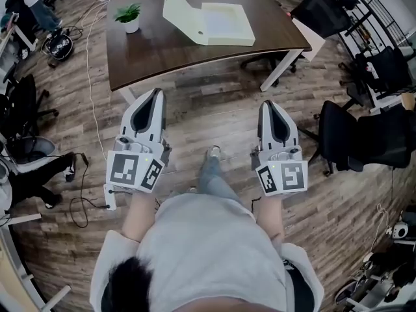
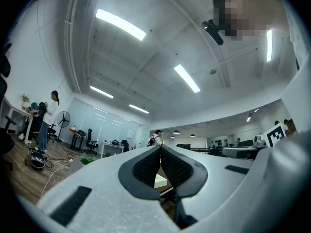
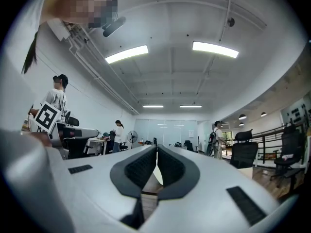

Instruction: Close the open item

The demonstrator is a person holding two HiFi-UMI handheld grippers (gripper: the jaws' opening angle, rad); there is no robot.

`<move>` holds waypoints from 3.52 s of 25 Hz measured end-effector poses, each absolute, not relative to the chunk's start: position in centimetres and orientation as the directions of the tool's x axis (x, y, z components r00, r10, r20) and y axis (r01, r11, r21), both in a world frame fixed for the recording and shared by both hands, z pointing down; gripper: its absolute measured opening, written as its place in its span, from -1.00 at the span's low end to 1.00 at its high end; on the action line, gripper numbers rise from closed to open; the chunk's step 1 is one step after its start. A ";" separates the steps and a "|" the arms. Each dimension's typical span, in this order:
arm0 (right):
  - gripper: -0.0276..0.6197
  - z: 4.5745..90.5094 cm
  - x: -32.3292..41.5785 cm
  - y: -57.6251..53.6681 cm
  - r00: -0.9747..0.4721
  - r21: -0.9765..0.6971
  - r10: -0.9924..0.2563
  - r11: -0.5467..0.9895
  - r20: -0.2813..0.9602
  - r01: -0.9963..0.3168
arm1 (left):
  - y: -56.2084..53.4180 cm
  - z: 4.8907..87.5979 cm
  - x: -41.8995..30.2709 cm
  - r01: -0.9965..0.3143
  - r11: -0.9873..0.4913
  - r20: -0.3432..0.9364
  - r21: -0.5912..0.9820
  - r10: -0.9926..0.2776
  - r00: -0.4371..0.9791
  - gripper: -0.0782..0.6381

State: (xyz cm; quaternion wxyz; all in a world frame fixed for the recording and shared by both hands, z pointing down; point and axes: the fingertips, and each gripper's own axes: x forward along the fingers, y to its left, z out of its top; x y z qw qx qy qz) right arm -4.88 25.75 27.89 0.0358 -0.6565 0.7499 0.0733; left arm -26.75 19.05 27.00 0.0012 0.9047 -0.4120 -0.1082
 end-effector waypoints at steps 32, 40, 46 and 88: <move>-0.87 26.5 10.8 -1.1 -0.314 0.064 -0.934 0.308 -0.170 -0.949 | -3.5 25.6 -12.6 -0.857 -0.501 -0.219 0.118 -0.855 0.470 -0.76; -0.87 29.2 11.1 -4.2 -0.341 0.012 -0.932 0.342 -0.125 -0.940 | -6.5 27.9 -12.8 -0.885 -0.443 -0.144 0.144 -0.894 0.424 -0.76; -0.87 29.5 11.1 -7.2 -0.346 -0.003 -0.931 0.349 -0.116 -0.937 | -9.8 28.4 -13.3 -0.893 -0.422 -0.122 0.156 -0.905 0.407 -0.76; -0.87 30.8 5.7 -25.5 -0.333 0.061 -0.942 0.331 -0.031 -0.942 | -30.9 43.9 -20.1 -0.887 -0.286 0.208 0.361 -0.903 0.376 -0.70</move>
